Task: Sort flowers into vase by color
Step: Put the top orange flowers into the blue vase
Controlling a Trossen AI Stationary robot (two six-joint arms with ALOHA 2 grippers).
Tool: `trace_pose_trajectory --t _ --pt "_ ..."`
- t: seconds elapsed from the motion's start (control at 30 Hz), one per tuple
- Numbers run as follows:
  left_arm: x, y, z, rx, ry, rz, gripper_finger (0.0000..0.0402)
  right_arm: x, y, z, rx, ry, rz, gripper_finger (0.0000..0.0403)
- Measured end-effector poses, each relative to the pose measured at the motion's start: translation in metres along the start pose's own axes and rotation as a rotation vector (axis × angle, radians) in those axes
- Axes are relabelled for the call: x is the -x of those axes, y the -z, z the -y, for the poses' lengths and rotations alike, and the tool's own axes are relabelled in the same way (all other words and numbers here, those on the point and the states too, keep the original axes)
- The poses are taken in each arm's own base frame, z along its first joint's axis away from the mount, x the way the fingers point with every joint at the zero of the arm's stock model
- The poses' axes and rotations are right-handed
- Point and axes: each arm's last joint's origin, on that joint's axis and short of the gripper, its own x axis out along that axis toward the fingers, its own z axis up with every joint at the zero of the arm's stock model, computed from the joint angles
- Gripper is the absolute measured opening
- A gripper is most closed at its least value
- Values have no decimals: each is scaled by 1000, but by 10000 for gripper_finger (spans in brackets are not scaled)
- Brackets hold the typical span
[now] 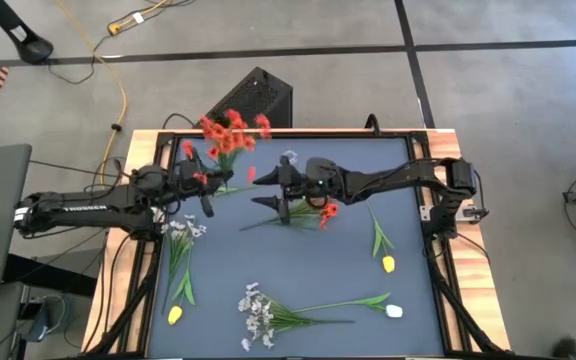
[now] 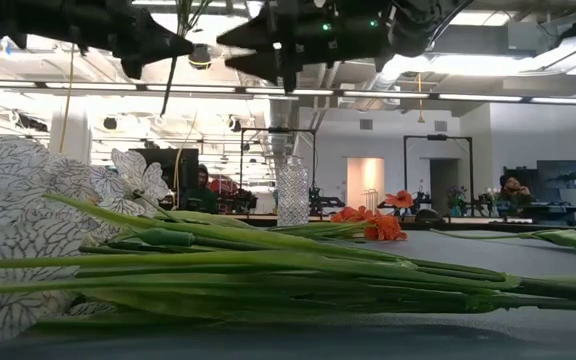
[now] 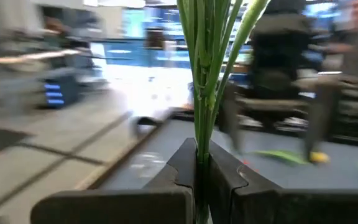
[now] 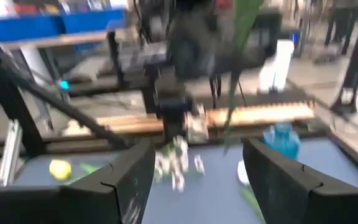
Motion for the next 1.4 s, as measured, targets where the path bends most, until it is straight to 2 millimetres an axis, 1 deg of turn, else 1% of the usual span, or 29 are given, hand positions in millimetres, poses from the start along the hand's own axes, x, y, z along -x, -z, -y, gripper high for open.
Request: trace_pose_trajectory --t 0.1,0.2,0.27,0.37,0.47,0.73,0.87,0.93,1.07,1.13,1.2,1.23,1.3,1.4 --pt "-1 7 3 42 85 -2 0 -8 6 -2 -9 -10 70 271" --pt "-5 10 6 55 106 -10 0 -18 14 0 -10 -13 99 271" --pt "-7 14 8 52 115 -32 0 -25 15 1 -2 -13 121 271" --pt "-10 18 11 50 128 -58 0 -31 6 2 20 -1 159 271" --pt "-13 21 13 46 138 -76 0 -33 -1 2 48 29 175 271" --pt "-14 22 14 27 133 -81 0 -36 -8 1 49 43 166 271" --pt "-14 22 14 21 133 -77 0 -38 -13 -5 53 67 192 270" --pt "-14 22 14 21 133 -76 0 -38 -13 -9 53 66 190 269" --pt "-14 22 14 26 131 -76 0 -46 -3 -12 59 99 202 266" --pt "-14 22 14 30 130 -76 0 -57 3 -13 60 95 205 258" --pt "-13 22 14 31 133 -79 0 -63 7 -12 62 95 196 243" --pt "-13 22 14 32 132 -82 0 -65 6 -12 68 93 201 232" --pt "-12 22 15 33 135 -88 0 -66 4 -14 85 92 202 203" --pt "-9 22 16 27 124 -98 0 -63 -1 -16 89 91 186 148"
